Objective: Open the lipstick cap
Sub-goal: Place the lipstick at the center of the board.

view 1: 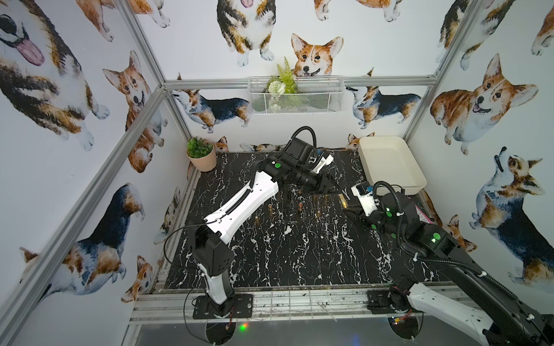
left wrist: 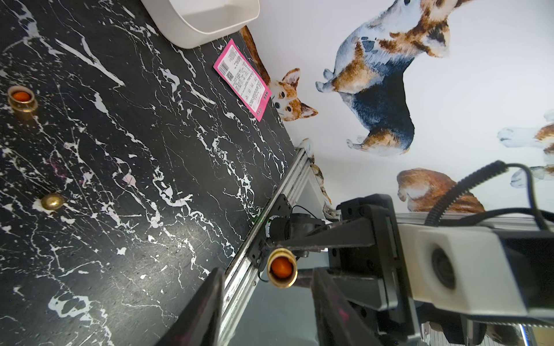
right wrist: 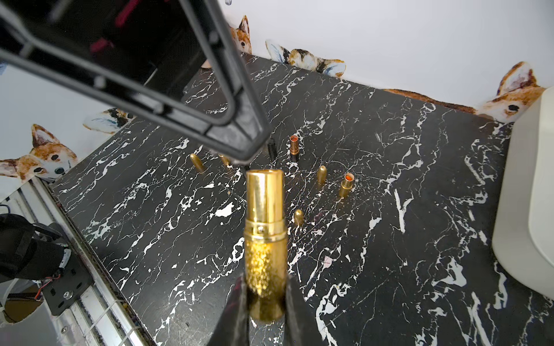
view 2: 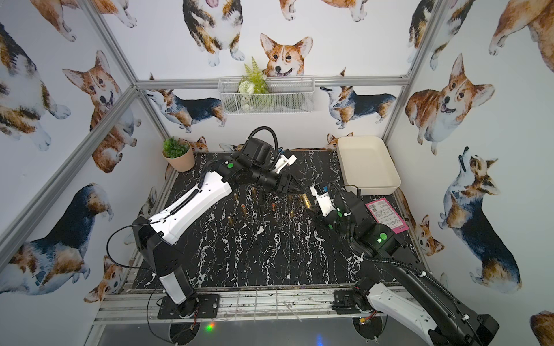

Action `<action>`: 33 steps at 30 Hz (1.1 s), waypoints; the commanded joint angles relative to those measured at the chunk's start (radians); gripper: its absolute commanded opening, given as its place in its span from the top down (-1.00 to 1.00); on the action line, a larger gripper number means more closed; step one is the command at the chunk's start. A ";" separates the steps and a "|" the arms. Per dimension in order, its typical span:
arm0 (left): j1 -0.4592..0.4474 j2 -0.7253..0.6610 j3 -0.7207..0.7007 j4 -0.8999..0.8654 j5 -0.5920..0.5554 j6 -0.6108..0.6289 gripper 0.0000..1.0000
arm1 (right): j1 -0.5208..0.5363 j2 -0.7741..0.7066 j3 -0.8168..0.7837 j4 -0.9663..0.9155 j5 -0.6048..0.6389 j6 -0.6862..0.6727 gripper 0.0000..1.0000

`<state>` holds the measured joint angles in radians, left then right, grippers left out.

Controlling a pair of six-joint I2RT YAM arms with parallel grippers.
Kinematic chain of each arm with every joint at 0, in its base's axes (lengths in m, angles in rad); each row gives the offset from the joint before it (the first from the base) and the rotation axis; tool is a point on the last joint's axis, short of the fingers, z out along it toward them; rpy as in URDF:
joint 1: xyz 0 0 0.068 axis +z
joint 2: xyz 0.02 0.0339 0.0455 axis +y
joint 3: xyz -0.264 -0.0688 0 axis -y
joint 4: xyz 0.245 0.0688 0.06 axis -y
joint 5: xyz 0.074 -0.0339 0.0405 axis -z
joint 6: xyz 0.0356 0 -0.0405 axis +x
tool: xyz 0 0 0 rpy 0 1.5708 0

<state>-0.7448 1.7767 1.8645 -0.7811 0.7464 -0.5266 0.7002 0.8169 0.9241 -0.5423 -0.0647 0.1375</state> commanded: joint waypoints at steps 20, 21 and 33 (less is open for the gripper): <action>-0.030 0.073 0.079 -0.103 0.054 0.059 0.32 | 0.004 0.034 0.013 0.033 -0.037 -0.033 0.90; -0.031 0.074 0.080 -0.107 0.057 0.060 0.35 | 0.004 0.034 0.014 0.033 -0.036 -0.033 0.90; -0.037 0.081 0.108 -0.141 0.062 0.082 0.55 | 0.004 0.044 0.020 0.021 -0.015 -0.052 0.90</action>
<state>-0.7780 1.8572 1.9594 -0.9043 0.7795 -0.4629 0.7021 0.8597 0.9382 -0.5365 -0.0975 0.1036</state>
